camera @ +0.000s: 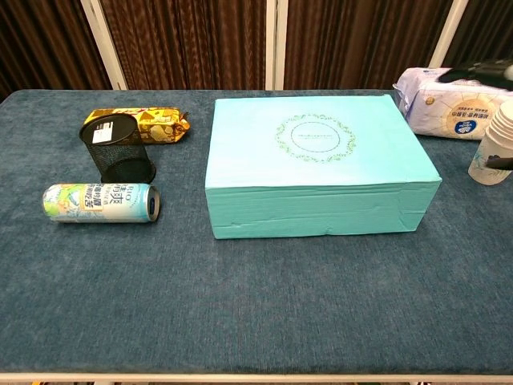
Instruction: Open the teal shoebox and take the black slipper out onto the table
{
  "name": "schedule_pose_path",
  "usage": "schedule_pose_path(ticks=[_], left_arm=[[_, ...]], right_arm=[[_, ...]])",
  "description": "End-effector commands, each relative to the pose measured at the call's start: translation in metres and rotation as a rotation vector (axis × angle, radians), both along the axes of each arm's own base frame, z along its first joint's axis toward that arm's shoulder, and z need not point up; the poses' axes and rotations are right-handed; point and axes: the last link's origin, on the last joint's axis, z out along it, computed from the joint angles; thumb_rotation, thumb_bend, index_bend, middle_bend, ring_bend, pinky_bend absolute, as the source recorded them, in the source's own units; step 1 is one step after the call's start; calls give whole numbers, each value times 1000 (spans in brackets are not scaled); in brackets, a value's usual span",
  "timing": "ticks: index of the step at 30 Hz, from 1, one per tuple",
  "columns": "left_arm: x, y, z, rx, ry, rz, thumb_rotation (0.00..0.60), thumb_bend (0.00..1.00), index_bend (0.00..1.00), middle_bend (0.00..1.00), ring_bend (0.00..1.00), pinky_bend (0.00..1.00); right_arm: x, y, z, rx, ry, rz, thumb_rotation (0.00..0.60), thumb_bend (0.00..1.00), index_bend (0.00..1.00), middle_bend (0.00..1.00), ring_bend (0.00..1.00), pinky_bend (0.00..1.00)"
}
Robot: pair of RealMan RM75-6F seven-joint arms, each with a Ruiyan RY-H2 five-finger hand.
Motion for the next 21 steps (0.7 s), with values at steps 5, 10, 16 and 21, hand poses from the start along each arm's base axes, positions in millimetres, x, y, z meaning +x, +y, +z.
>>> schedule_pose_path(ticks=[5, 10, 16, 21], left_arm=[[0, 1, 2, 3, -1, -4, 600, 0, 224, 196, 97, 114], [0, 0, 2, 0, -1, -5, 600, 0, 224, 195, 97, 114], [0, 1, 1, -7, -3, -10, 600, 0, 224, 196, 97, 114], [0, 0, 1, -8, -9, -14, 600, 0, 224, 196, 97, 114]], right_arm=[[18, -21, -43, 12, 44, 90, 600, 90, 0, 0, 0, 0], [27, -10, -58, 29, 38, 165, 600, 84, 0, 0, 0, 0], [40, 9, -71, 74, 20, 241, 600, 74, 0, 0, 0, 0], [54, 29, -81, 133, -5, 305, 600, 70, 0, 0, 0, 0]])
